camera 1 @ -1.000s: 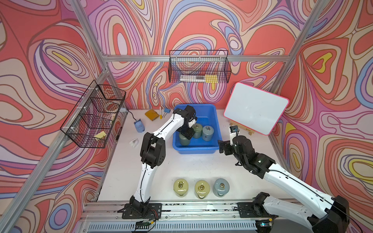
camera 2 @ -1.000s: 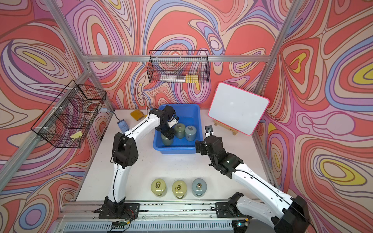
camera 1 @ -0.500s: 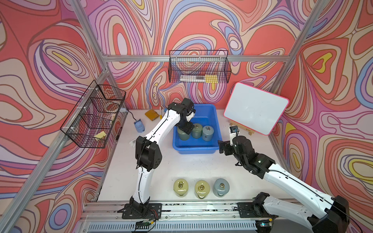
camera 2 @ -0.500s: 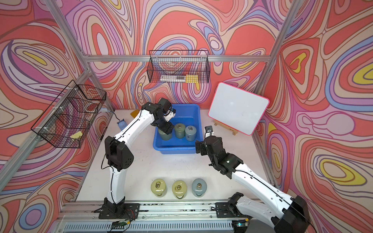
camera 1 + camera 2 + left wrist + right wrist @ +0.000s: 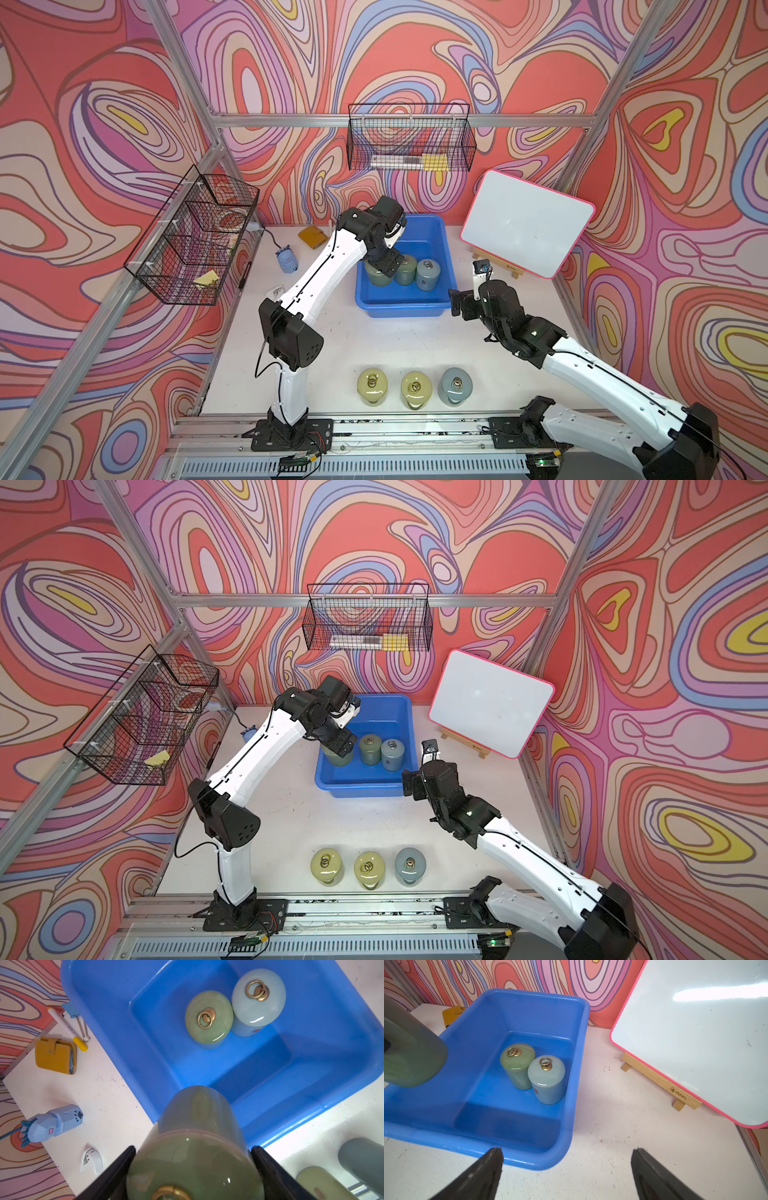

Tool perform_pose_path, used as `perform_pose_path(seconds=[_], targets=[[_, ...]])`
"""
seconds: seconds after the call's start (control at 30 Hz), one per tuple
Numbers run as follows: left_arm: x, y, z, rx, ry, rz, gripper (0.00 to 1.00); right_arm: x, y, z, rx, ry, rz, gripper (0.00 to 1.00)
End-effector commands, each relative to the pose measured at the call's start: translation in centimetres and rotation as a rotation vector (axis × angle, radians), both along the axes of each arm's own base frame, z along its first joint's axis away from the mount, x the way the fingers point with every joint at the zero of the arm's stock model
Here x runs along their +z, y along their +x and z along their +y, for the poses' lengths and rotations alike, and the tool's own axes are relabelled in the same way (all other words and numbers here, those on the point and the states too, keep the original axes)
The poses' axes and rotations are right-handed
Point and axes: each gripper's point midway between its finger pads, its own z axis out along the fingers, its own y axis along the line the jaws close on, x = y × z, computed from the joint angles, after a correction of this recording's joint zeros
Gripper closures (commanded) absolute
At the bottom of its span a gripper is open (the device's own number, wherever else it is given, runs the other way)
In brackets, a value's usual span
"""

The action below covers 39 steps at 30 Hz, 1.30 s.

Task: Take the tea canister out of the basket
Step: Place the tea canister at the center of the board.

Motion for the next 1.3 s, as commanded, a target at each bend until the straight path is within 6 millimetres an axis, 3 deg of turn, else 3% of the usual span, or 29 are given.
perform_pose_path(seconds=[0.0, 0.33, 0.8, 1.03, 1.27], targets=[[3.2, -1.5, 1.1, 0.043, 0.0, -0.064, 0.61, 0.2, 0.0, -0.3, -0.007, 0.015, -0.017, 0.02], [2.9, -6.5, 1.9, 0.077, -0.038, -0.067, 0.62, 0.3, -0.2, -0.3, -0.005, 0.026, -0.02, 0.02], [-1.3, -13.3, 3.7, 0.116, -0.049, -0.023, 0.62, 0.1, -0.3, -0.5, -0.014, 0.023, -0.017, 0.02], [-3.6, -14.9, 4.7, 0.139, -0.058, 0.0, 0.62, 0.0, -0.2, -0.5, -0.018, 0.02, -0.014, 0.02], [-6.3, -15.1, 4.5, 0.156, -0.07, 0.02, 0.63, -0.1, -0.1, -0.6, -0.022, 0.014, -0.013, 0.02]])
